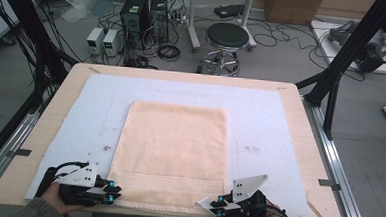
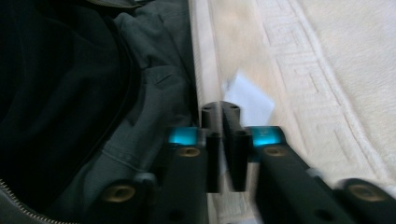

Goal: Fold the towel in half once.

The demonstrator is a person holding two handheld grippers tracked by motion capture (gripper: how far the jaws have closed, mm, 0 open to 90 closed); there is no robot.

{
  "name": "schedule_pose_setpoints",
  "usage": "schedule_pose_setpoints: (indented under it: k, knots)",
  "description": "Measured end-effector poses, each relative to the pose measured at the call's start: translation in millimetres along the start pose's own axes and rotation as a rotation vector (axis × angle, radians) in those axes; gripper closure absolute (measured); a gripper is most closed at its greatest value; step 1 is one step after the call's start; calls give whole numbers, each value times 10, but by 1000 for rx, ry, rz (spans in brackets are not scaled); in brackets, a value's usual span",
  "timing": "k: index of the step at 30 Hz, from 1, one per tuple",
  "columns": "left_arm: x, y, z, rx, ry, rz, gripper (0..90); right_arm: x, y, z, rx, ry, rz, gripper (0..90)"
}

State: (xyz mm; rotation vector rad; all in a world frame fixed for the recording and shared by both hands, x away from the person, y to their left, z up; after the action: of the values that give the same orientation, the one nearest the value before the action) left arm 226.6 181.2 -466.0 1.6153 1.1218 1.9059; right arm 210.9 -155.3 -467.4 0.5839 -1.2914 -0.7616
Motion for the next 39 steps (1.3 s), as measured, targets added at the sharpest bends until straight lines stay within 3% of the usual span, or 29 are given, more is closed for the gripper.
schedule_pose_setpoints:
  k: [4, 9, 16, 20, 21, 27, 31, 39]
  knots:
    - [-12, 41, 62, 12, 38, -30, 701, 51, 57, -101, -29, -35, -37, 728]
    - [-74, 79, 184, 26, 93, -47, 681, 35, 99, -372, -62, -118, -47, 690]
    - [-223, 68, 305, 48, 109, -32, 677, -29, 99, -738, -101, -190, -30, 690]
    - [-247, -2, 341, 65, 119, -13, 676, -64, 49, -775, -105, -196, -15, 683]
    - [-269, -62, 349, 75, 123, 13, 673, -77, 24, -775, -112, -193, -5, 681]
    - [-277, -75, 354, 94, 120, 7, 627, -100, -22, -782, -117, -194, 1, 635]
    - [-259, -26, 401, 104, 136, -7, 570, -13, 24, -799, -120, -230, -35, 564]
    - [-203, 225, 587, 161, 190, -96, 448, 271, 153, -978, -163, -312, -132, 404]
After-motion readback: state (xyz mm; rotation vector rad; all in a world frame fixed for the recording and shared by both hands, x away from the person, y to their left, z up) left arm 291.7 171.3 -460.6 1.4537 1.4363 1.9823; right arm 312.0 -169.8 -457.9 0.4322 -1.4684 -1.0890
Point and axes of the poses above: each handheld gripper's, and its own axes: x roughly backward along the jaws, y roughly out of its top, z roughly to its left, the point moved 8 cm from there along -x, roughly forward along the jaws, and after that the axes turned 7 degrees about y, right-handed, at the moved point
